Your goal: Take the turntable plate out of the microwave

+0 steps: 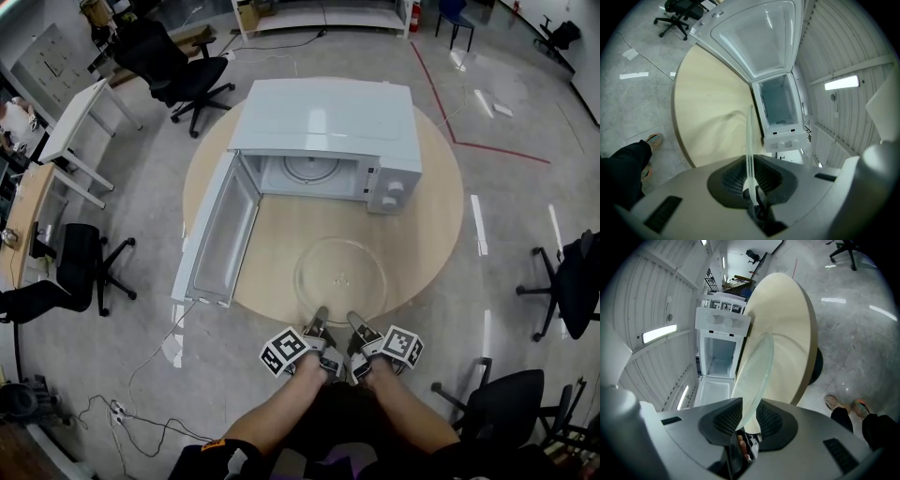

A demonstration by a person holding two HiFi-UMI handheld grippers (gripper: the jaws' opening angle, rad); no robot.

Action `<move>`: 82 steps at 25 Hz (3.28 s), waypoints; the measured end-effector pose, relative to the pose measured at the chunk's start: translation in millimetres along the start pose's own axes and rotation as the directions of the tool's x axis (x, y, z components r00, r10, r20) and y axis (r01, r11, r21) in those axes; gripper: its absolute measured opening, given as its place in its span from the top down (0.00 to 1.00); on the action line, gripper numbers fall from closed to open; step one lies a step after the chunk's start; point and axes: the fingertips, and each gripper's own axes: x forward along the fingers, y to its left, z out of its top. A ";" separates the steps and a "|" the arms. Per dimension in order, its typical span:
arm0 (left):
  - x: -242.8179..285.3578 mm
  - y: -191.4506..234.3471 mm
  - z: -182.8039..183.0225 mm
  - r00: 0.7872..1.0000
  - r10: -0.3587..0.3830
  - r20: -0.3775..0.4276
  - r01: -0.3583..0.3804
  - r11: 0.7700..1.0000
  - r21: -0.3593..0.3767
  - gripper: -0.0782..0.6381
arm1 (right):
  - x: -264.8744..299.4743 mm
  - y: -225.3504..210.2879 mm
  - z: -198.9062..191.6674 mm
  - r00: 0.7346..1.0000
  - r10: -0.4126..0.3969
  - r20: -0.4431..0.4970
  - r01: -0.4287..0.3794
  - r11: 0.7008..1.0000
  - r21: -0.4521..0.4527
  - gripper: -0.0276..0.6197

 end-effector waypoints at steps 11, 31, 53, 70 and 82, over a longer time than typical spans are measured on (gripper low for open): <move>2.9 4.7 -1.0 1.000 0.025 -0.005 -0.025 0.999 0.037 0.79 | -10.1 -6.3 -8.9 0.999 -0.051 -0.021 0.050 0.998 -0.025 0.83; 11.4 26.5 -15.1 0.961 0.057 -0.270 0.014 0.967 0.253 0.72 | -7.4 -16.0 -3.1 0.996 -0.086 0.010 0.086 0.996 -0.029 0.83; 7.9 32.0 -21.7 0.850 0.087 -0.520 0.164 0.894 0.418 0.66 | 6.4 -22.3 1.9 0.993 -0.111 0.038 0.112 0.994 -0.009 0.87; -13.2 33.1 -21.7 0.822 0.158 -0.547 0.216 0.803 0.556 0.61 | 14.8 -41.0 19.8 0.971 -0.233 0.043 0.235 0.971 -0.041 0.88; -21.6 20.8 -42.5 0.824 0.148 -0.547 0.260 0.760 0.596 0.61 | -3.2 -37.7 39.8 0.856 -0.516 0.028 0.493 0.800 -0.342 0.88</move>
